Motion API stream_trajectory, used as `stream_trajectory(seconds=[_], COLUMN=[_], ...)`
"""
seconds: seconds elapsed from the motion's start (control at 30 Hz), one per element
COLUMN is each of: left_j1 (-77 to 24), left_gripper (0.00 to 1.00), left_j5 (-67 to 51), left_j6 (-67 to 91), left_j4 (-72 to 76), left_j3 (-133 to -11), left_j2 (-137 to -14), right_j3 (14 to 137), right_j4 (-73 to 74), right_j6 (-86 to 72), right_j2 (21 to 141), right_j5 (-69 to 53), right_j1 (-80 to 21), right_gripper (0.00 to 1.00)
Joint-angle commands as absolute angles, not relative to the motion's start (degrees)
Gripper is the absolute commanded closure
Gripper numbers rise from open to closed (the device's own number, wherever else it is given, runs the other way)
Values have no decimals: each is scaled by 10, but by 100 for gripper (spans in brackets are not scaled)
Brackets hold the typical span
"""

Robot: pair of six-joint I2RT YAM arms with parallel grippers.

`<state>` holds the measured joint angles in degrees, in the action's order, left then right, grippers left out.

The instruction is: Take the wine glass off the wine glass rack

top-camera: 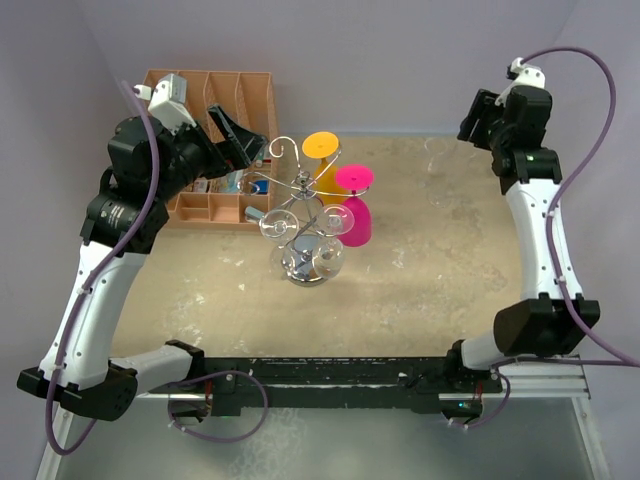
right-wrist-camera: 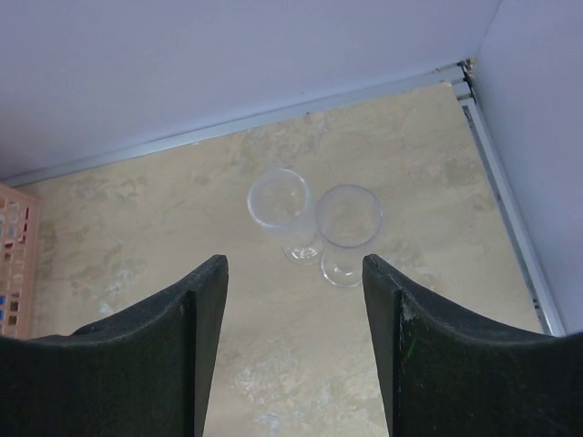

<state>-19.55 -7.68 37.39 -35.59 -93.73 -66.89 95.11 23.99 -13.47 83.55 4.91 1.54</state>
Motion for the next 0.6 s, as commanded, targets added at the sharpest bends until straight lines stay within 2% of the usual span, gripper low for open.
stream_trajectory(seconds=[0.0,0.57], left_j1=[-193,-193], left_gripper=[4,4], left_j5=[-85,-82], left_j6=[378,365], left_j4=[-332,-338], left_j3=[-938,-934], left_j2=[-661,-665], right_j3=[980,982], right_j4=[227,234], right_j6=[-148,-143], right_j2=[875,981], right_j5=[38,15], right_j1=[44,79], right_gripper=[38,57])
